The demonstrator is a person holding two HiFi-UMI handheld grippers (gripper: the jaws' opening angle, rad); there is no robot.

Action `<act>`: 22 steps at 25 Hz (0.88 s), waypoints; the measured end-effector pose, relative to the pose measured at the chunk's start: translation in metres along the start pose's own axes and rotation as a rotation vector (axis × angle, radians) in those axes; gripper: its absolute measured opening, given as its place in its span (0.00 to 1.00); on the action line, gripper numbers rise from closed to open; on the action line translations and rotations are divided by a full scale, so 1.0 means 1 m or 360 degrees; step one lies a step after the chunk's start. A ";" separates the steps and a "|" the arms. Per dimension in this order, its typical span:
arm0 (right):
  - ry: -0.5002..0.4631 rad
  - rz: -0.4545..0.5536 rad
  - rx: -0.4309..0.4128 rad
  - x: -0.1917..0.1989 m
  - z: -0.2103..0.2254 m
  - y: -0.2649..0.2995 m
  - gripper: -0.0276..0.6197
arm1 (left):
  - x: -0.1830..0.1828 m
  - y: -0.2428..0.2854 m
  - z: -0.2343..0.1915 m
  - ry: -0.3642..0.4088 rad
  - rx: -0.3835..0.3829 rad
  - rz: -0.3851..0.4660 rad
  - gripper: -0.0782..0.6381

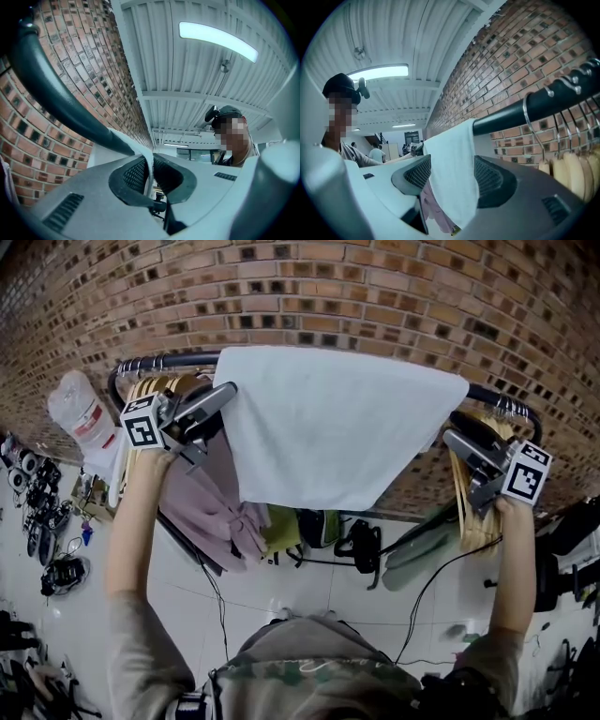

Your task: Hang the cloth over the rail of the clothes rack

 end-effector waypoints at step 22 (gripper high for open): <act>-0.0044 -0.0110 -0.0094 0.032 0.018 0.029 0.31 | 0.007 -0.007 -0.001 0.0004 -0.0076 -0.0049 0.13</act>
Point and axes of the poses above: the fingertips, and each gripper's own axes: y forward along the fingers, z to its right, x out of its underside, the point moved 1 cm from there along -y, backward along the fingers, and after that the axes turned 2 degrees about -z, right-handed, at the moved point
